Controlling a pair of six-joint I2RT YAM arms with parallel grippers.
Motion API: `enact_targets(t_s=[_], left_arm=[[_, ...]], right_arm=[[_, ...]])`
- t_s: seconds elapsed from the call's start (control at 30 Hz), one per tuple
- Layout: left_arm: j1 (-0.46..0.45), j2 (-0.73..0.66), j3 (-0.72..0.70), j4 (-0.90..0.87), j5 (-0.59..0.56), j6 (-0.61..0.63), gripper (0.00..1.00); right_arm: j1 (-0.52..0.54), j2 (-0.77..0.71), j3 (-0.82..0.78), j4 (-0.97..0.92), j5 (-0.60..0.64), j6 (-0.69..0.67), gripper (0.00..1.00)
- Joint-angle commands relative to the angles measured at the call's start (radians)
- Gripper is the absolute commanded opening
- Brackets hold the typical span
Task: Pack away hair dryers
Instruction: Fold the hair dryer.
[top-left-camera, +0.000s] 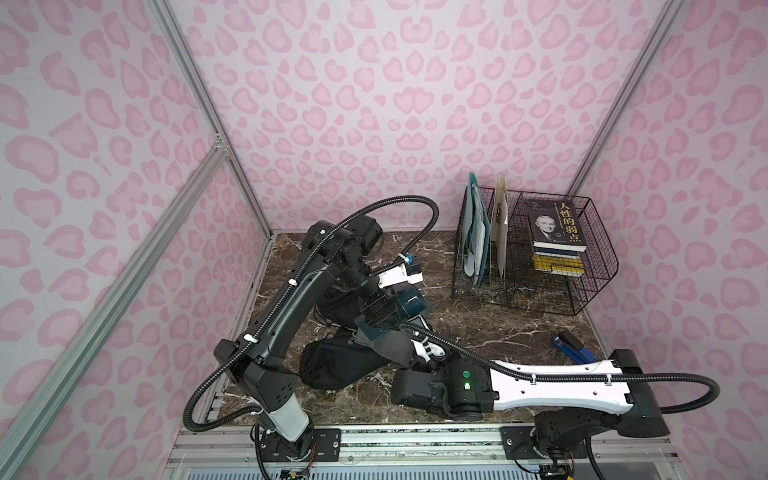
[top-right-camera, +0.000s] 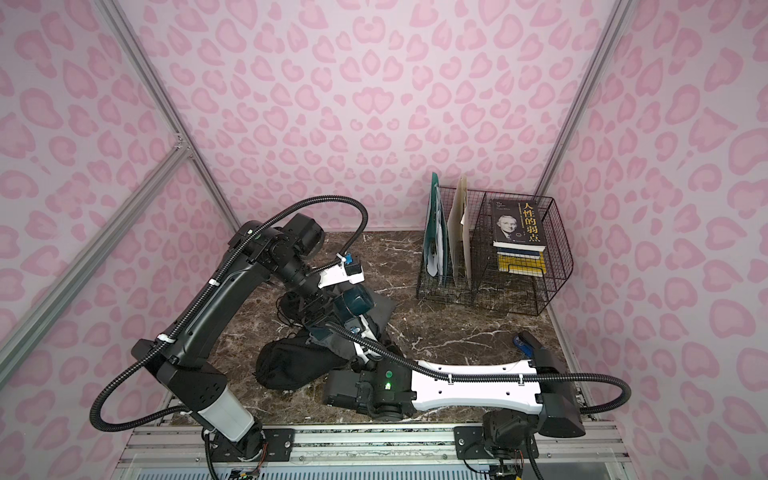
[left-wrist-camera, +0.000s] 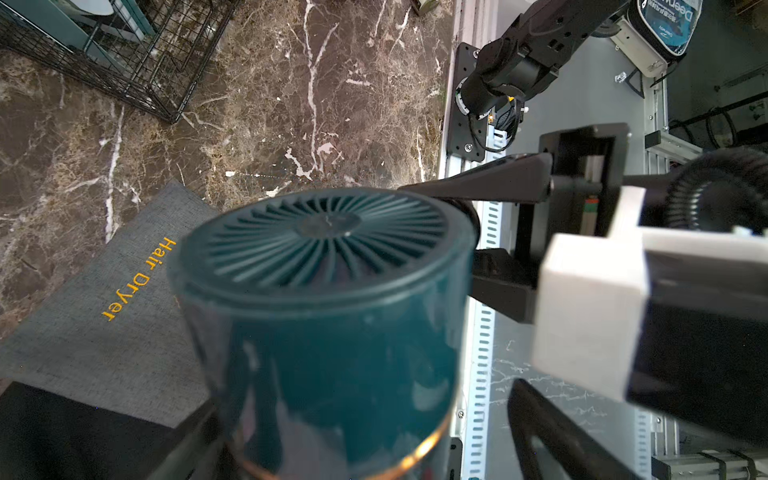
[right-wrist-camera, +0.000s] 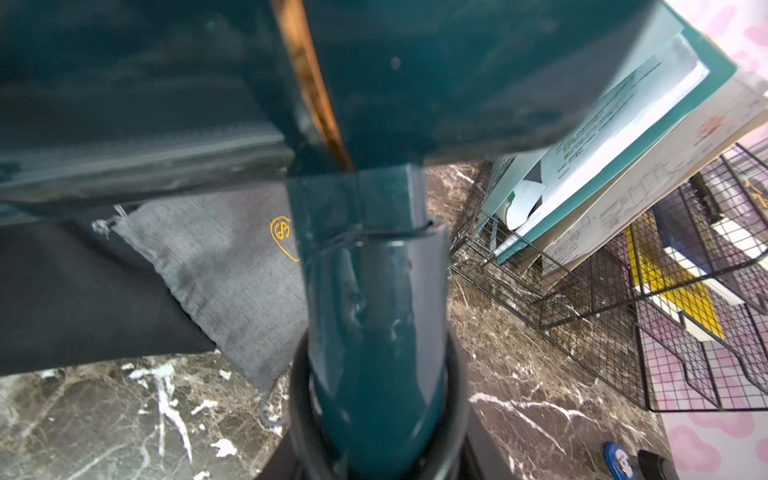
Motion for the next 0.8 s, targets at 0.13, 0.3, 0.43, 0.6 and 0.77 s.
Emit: enact_targets(t_s=[0.13, 0.3, 0.43, 0.6, 0.77], left_arm=[[-0.002, -0.006, -0.009, -0.016, 0.053, 0.006, 0.98], [-0.005, -0.017, -0.046, -0.056, 0.096, 0.031, 0.92], [-0.005, -0.039, -0.082, -0.047, 0.092, 0.034, 0.84], [-0.006, -0.038, -0.073, -0.043, 0.093, 0.015, 0.71], [-0.01, -0.023, -0.052, -0.044, 0.118, -0.002, 0.65]], right_arm=[[0.008, 0.015, 0.016, 0.038, 0.086, -0.003, 0.0], [0.01, -0.012, -0.003, 0.074, 0.093, -0.016, 0.0], [0.013, -0.027, -0.009, 0.09, 0.096, -0.022, 0.0], [0.021, -0.025, -0.013, 0.102, 0.097, -0.029, 0.0], [0.028, -0.008, 0.001, 0.115, 0.101, -0.048, 0.0]])
